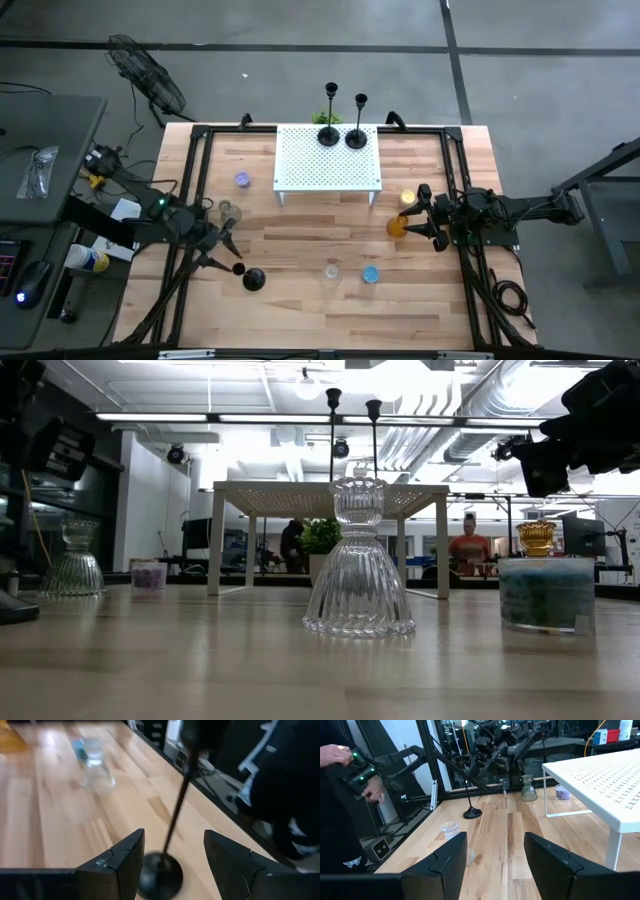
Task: Pick & Place candle stick holders
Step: Put the black candle holder on the shelf aligned with the black candle holders
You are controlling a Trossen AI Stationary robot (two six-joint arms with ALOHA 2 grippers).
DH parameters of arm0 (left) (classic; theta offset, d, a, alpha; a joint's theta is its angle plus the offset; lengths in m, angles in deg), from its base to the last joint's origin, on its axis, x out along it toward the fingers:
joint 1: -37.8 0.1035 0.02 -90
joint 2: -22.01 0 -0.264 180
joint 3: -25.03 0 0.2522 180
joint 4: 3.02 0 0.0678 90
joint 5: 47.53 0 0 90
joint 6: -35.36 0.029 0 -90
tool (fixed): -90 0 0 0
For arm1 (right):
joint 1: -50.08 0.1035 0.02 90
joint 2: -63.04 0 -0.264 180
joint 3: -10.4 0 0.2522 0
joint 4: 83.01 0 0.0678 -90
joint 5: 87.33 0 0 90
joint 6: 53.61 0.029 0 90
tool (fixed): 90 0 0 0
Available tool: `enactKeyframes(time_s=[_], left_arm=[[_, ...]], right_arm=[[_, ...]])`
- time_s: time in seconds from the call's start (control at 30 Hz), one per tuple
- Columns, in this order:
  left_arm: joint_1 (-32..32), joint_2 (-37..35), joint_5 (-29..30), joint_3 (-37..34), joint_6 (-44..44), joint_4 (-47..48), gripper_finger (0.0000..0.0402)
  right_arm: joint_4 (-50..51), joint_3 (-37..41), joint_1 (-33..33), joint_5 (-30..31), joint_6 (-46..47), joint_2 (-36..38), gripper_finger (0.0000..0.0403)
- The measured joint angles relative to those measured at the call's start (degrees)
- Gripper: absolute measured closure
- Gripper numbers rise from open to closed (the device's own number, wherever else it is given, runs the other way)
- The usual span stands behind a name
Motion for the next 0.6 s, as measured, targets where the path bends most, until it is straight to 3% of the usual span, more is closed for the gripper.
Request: enactKeyframes(time_s=[0.17, 0.6], left_arm=[[-2.9, 5.4, 6.0, 0.0, 1.0, -5.0, 0.0199], [-4.5, 16.6, 6.0, 0.0, -0.3, -18.7, 0.0199]], right_arm=[[0.0, 0.0, 0.0, 0.0, 0.0, 0.0, 0.0212], [0.0, 0.0, 0.0, 0.0, 0.0, 0.0, 0.0212]])
